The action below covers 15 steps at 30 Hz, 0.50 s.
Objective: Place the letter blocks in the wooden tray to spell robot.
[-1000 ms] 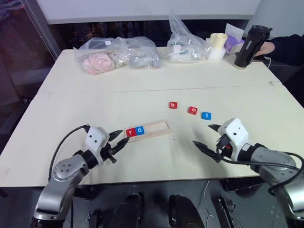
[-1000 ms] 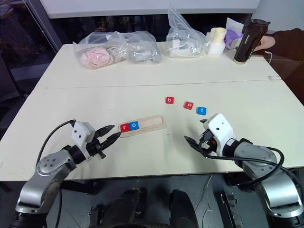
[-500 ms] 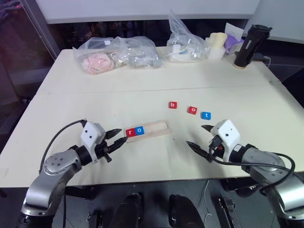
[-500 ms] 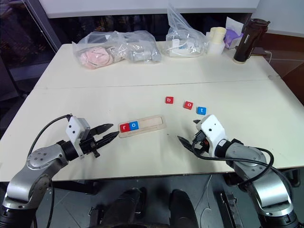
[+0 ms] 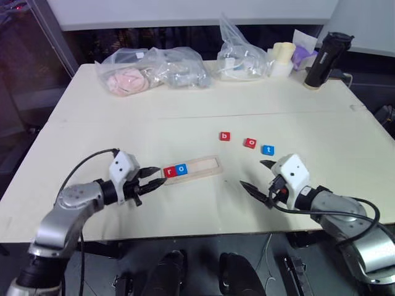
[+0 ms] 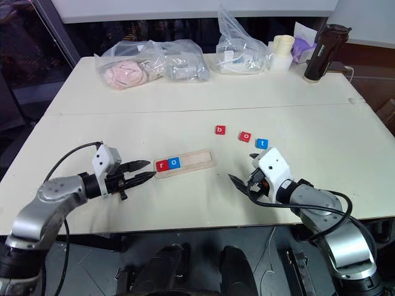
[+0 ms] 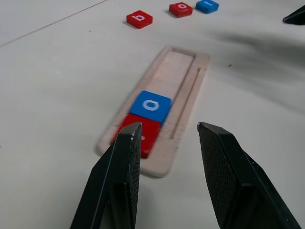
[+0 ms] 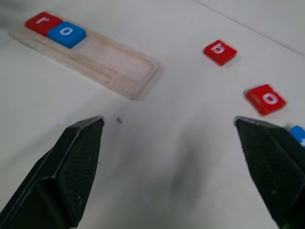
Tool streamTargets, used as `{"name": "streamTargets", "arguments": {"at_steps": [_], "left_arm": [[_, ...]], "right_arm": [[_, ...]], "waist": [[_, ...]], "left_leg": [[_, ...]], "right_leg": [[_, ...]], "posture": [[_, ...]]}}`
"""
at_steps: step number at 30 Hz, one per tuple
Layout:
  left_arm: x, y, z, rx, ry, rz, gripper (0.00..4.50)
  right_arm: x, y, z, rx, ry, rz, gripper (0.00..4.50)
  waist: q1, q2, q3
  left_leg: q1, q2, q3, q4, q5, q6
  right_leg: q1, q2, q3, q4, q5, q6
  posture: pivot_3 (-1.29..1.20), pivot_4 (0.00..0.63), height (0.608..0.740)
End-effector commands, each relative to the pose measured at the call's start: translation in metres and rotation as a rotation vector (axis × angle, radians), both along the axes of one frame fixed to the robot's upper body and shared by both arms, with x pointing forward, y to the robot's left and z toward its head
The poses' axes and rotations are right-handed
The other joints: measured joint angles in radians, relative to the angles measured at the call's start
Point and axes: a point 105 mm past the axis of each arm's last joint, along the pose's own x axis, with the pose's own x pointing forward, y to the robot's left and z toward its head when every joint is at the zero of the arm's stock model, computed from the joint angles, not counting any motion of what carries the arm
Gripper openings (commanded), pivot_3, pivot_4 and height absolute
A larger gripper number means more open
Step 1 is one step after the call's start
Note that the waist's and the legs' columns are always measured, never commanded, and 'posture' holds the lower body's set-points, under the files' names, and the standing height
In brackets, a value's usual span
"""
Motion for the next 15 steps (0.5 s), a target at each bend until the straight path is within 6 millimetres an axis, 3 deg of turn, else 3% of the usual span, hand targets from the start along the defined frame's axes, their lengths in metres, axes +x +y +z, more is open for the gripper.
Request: {"name": "streamTargets", "arguments": {"at_steps": [1, 5, 11, 15], "left_arm": [[0.012, 0.01, 0.005, 0.071, -0.031, -0.068, 2.72], [0.026, 0.014, 0.003, 0.128, -0.005, -0.165, 4.44], [0.046, 0.017, 0.002, 0.193, 0.012, -0.266, 4.44], [0.052, 0.0, -0.001, 0.201, 0.055, -0.376, 4.44]], "right_arm": [[0.0, 0.008, 0.011, 0.003, -0.055, 0.021, 4.5], [0.001, 0.011, 0.01, 0.005, -0.063, 0.023, 4.5], [0.001, 0.016, 0.008, 0.005, -0.071, 0.025, 4.5], [0.0, 0.019, 0.006, 0.012, -0.072, 0.016, 4.5]], "waist": [[0.0, 0.0, 0.0], [0.0, 0.0, 0.0], [0.0, 0.0, 0.0], [0.001, 0.0, 0.0]], "left_leg": [[0.0, 0.0, 0.0, 0.0, 0.0, 0.0], [-0.001, 0.0, 0.0, 0.0, 0.0, 0.0], [-0.001, -0.001, 0.0, 0.0, 0.0, 0.001], [-0.001, -0.001, 0.0, 0.001, 0.002, 0.003]], "right_leg": [[0.0, 0.0, 0.0, 0.0, 0.0, 0.0], [0.0, 0.0, 0.0, 0.0, 0.0, 0.0], [-0.001, 0.0, -0.001, 0.0, 0.001, 0.0], [0.0, 0.0, -0.003, 0.0, 0.001, 0.0]], "posture": [[0.0, 0.15, 0.738], [0.0, 0.15, 0.738], [0.0, 0.15, 0.738], [0.0, 0.15, 0.738]]}}
